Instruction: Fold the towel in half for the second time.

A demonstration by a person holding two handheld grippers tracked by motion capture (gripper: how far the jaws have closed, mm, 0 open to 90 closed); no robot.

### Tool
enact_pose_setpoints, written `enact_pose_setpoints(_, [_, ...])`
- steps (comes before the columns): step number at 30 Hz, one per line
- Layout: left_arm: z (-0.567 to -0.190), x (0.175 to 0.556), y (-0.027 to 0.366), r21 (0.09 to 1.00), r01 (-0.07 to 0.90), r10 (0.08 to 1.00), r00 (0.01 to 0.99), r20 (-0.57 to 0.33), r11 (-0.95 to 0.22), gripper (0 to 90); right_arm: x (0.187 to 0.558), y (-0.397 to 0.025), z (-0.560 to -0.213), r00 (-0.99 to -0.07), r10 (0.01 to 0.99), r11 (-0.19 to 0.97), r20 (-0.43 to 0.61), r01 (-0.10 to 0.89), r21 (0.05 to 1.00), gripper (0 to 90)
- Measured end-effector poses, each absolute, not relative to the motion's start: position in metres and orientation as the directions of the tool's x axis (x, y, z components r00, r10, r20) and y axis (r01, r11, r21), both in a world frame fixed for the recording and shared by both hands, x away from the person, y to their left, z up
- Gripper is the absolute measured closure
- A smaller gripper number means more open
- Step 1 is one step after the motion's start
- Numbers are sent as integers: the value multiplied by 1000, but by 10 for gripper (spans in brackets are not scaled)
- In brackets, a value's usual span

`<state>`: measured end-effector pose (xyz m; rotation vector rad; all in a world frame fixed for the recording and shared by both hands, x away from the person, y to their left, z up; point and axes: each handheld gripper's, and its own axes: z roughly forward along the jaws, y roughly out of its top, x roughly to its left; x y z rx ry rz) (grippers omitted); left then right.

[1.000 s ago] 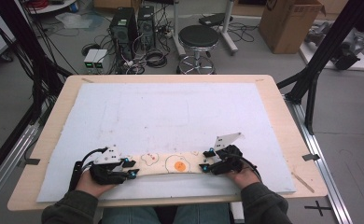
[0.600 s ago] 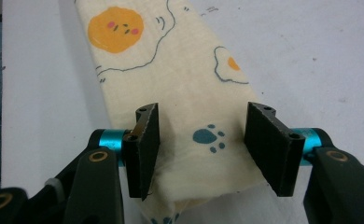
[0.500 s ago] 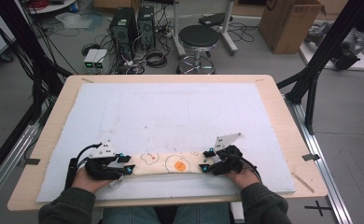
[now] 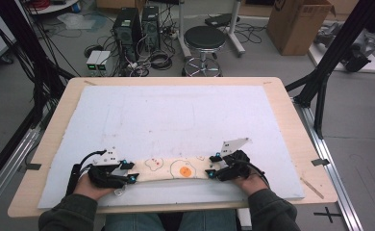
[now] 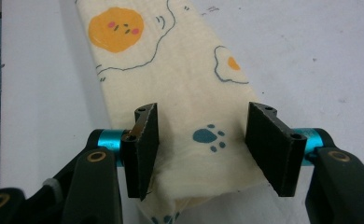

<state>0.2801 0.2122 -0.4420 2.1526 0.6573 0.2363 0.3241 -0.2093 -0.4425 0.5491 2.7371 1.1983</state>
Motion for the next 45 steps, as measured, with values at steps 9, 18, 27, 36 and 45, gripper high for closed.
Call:
enact_pose_setpoints(9, [-442,279,211,779,368,537,842,-48,-507,531,324,-214,-444,-932,358,611,59,281,740,426])
enact_pose_setpoints(18, [-442,279,211,780,363,538,842,-41,-510,534,321,-220,-443,-932,357,611,58,280,741,419])
enact_pose_setpoints(27, [-443,279,211,781,363,539,841,-41,-508,534,321,-220,-444,-931,362,614,55,282,738,419])
enact_pose_setpoints(36, [-441,278,211,781,365,543,839,-40,-507,528,319,-217,-441,-922,384,603,54,295,741,371])
enact_pose_setpoints(45, [-431,277,214,819,361,540,838,-75,-446,472,320,-221,-434,-910,396,514,119,327,793,313])
